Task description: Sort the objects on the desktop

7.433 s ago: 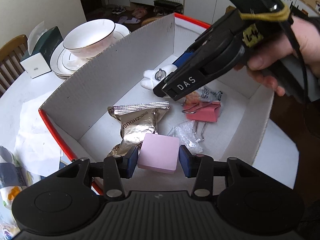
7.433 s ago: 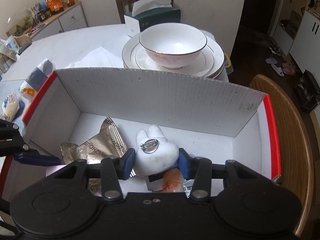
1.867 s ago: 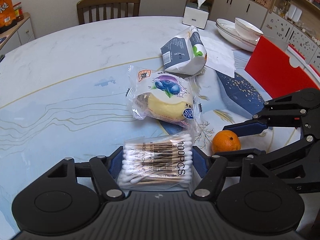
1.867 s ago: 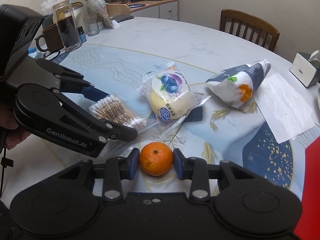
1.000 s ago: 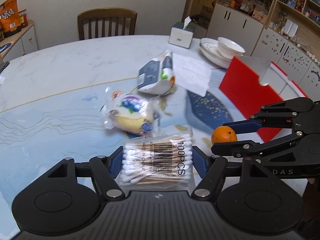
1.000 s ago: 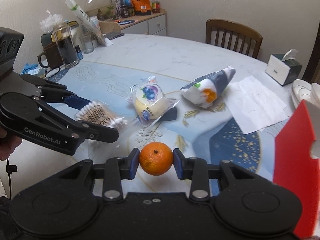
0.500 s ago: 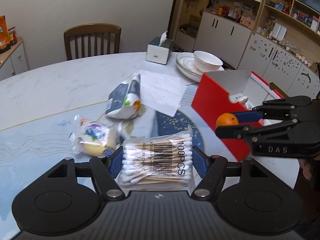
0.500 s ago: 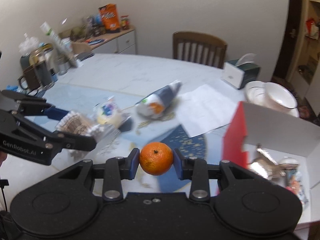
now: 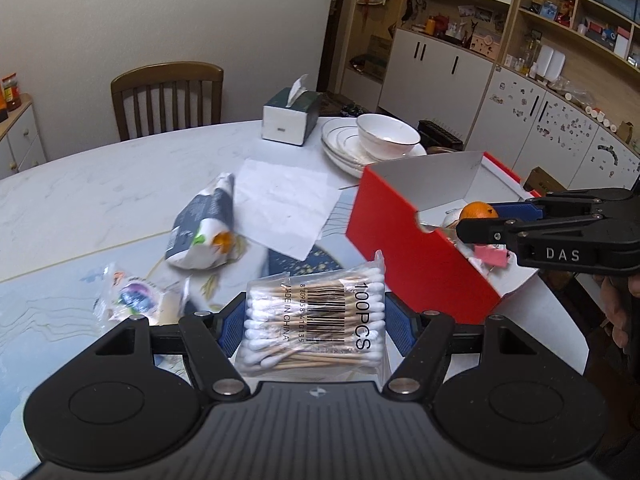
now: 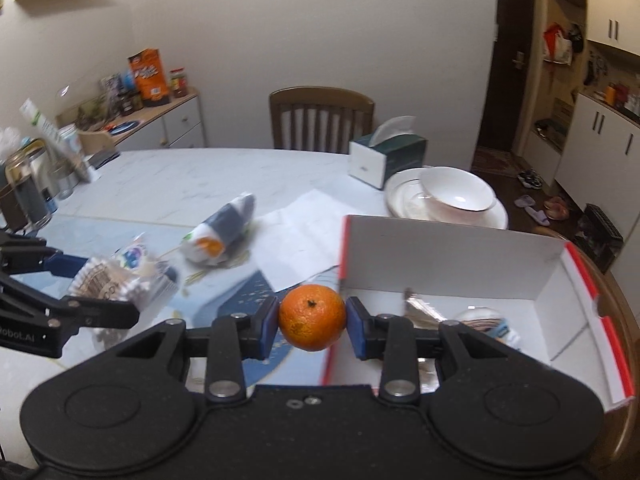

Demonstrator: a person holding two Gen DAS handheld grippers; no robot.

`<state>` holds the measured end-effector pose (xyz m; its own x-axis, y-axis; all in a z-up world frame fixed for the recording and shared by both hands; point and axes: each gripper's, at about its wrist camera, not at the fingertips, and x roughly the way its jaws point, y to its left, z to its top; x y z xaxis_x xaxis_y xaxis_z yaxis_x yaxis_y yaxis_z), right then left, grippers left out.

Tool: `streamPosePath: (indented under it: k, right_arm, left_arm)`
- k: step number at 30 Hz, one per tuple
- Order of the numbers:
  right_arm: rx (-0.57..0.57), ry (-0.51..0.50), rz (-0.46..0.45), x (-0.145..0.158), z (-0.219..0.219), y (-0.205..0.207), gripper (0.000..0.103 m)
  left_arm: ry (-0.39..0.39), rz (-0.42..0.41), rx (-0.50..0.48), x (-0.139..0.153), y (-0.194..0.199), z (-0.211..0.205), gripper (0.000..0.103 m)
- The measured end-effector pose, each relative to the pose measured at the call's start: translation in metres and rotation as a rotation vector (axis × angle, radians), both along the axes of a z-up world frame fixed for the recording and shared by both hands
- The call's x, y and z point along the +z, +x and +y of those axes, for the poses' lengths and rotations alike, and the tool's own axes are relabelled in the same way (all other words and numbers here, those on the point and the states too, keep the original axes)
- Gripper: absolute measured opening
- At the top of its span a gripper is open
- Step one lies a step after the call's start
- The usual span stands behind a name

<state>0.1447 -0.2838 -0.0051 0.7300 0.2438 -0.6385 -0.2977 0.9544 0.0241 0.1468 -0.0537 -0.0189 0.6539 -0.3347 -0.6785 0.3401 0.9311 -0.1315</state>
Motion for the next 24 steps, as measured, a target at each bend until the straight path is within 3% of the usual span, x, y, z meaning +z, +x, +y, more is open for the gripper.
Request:
streamPosePath:
  k: [24]
  right_arm:
    - [-0.1,0.013,0.003,-0.008,-0.111,0.015,0.035]
  left_arm:
    - [0.033,-0.031,-0.117,0.008,0.027,-0.117,0.07]
